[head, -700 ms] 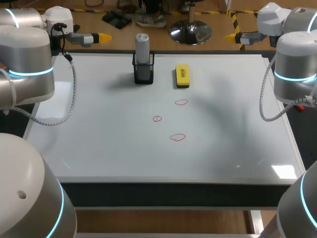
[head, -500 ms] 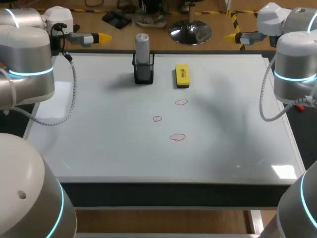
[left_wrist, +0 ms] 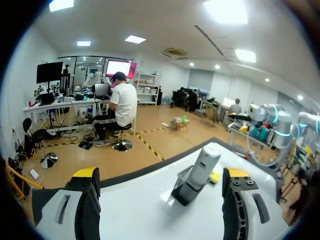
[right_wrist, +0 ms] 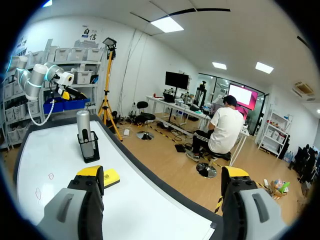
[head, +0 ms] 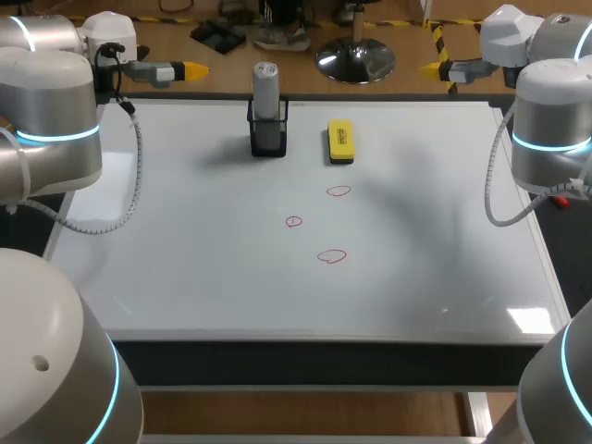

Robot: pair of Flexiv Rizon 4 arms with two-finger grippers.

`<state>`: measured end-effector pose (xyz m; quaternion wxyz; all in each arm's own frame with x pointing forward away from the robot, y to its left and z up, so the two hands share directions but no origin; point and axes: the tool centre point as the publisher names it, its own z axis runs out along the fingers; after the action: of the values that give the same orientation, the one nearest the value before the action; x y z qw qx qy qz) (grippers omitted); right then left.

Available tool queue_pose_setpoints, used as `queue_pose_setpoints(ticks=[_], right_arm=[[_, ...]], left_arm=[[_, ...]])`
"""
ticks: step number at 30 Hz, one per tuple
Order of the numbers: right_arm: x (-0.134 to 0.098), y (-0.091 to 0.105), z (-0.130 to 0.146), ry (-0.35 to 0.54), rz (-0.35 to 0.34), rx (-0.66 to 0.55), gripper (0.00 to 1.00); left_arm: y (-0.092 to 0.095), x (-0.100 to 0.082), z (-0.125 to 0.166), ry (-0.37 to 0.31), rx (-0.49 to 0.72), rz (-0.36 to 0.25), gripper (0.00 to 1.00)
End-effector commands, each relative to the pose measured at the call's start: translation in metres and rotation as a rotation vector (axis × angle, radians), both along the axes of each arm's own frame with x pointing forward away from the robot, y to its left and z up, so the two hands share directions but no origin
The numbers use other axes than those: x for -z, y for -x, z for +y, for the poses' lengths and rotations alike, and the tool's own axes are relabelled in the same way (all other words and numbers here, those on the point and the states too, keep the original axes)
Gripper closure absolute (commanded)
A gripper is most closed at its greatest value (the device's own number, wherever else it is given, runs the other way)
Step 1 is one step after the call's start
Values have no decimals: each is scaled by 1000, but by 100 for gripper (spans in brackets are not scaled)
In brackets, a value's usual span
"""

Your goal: Pick up the inspection probe, press it on each red-marked spot on the whiteboard one by one, put down the probe, pick up the eraser, and wipe off all the red marks.

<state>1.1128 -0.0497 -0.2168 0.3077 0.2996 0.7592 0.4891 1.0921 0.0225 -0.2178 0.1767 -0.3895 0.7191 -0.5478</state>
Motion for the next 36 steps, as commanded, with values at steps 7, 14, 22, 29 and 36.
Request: queue_pose_setpoints(ticks=[7, 14, 22, 29, 36], right_arm=[[0, 0, 0, 0, 1, 0, 0], [0, 0, 0, 0, 1, 0, 0], [0, 0, 0, 0, 1, 0, 0], [0, 0, 0, 0, 1, 0, 0], [0, 0, 0, 0, 1, 0, 0]], left_arm=[[0, 0, 0, 0, 0, 1, 0], [-3, 2, 2, 22, 37, -26, 0], [-6, 0, -12, 42, 260, -144, 0], [-7, 2, -27, 130, 508, -227, 0], [-1, 3, -45, 219, 722, -281, 0]])
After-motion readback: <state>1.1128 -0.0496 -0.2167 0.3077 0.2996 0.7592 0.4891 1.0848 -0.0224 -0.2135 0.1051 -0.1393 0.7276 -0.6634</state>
